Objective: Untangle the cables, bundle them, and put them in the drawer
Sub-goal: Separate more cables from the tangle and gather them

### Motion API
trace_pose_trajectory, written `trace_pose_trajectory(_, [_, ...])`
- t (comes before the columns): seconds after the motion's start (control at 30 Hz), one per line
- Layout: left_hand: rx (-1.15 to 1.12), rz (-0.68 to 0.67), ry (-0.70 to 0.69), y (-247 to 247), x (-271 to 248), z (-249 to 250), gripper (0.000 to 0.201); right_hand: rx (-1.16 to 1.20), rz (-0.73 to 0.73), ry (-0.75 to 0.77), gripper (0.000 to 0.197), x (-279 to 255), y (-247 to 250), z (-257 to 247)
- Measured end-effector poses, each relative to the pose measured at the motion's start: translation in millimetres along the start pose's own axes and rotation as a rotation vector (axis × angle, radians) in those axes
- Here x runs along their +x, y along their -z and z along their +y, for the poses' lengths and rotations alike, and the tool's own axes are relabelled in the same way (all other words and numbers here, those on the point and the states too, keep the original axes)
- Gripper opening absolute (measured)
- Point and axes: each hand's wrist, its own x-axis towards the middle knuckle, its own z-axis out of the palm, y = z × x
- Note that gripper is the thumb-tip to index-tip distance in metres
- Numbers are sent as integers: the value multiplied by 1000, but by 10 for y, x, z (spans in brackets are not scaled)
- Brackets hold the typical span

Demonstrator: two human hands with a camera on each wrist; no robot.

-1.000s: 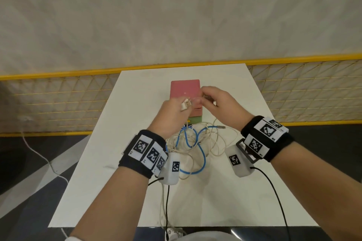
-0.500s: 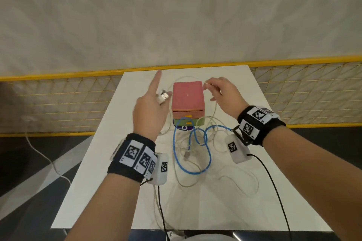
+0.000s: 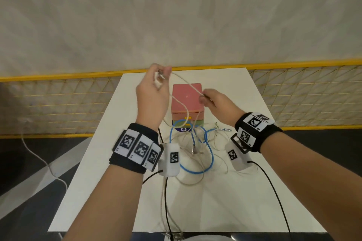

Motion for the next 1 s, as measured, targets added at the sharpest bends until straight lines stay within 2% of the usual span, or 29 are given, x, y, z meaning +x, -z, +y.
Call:
trace_pose_trajectory(0.03, [-17, 37, 25, 30, 38, -23, 19, 10, -18, -54, 19, -36, -40, 82])
trace_pose_trajectory(0.1, [49, 28, 79, 70, 50, -98, 17, 9, -13, -105, 21, -77, -71, 174])
trace_pose_trajectory(0.17, [137, -17, 78, 105, -17, -172, 2, 47, 40, -110, 21, -63, -43, 161])
trace_pose_trajectory(0.23, [185, -119, 13, 86, -126, -189, 34, 50, 84, -54, 20, -31, 7, 57])
trace_pose_trajectory(0.3, [186, -286, 11, 1, -215, -164, 52, 5, 115, 63, 20, 10, 49, -114])
trace_pose_trajectory(0.33, [205, -355, 21, -51, -241, -149, 51, -11, 124, 116, 23, 31, 62, -202])
trace_pose_trajectory(0.4, [250, -413, 38, -120, -247, -139, 28, -43, 128, 179, 29, 56, 82, -328])
trace_pose_trajectory(0.47, [267, -362, 7, -113, -197, -133, 6, -58, 131, 219, 28, 55, 83, -370])
trace_pose_trajectory(0.6, [259, -199, -85, -48, -121, -47, 11, -30, 128, 179, 16, 22, -45, -243])
trace_pose_trajectory(0.8, [90, 83, 21, 89, -65, -43, 21, -38, 57, -70, 20, 22, -113, -1])
trace_pose_trajectory(0.87, [80, 129, 57, 133, -61, -51, 20, 15, 55, -103, 22, 67, -63, -44])
trace_pose_trajectory(0.93, [86, 129, 35, 158, -81, -35, 12, 89, 92, -85, 22, 113, -3, -133])
trace_pose_trajectory(1.0, [109, 35, -38, 141, -144, 16, 26, 69, 130, -24, 23, 156, 45, -233])
